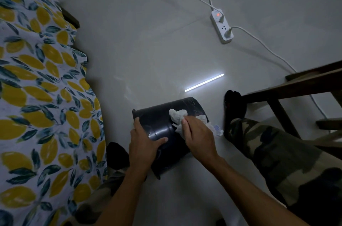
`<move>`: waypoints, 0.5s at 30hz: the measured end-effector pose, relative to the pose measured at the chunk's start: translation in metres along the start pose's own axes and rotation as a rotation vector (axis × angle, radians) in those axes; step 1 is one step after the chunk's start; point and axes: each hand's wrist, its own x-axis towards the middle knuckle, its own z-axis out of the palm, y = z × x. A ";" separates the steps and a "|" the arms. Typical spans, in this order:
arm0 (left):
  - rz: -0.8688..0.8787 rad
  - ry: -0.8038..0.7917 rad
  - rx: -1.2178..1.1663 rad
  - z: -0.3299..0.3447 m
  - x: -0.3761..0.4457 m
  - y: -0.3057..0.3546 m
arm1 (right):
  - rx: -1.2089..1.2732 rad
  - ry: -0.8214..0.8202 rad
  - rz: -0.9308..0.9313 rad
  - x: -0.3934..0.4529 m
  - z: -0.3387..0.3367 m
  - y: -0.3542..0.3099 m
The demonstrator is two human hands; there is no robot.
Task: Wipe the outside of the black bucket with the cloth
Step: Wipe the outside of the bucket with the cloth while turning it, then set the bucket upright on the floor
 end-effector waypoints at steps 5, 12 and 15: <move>0.027 0.050 -0.033 -0.012 0.002 0.007 | 0.068 -0.002 0.042 0.004 -0.008 -0.010; 0.236 0.167 0.202 -0.028 -0.005 0.035 | 0.261 0.018 0.175 0.011 -0.013 -0.029; 0.344 0.181 0.363 -0.022 -0.005 0.035 | 0.329 0.069 0.224 0.016 -0.014 -0.037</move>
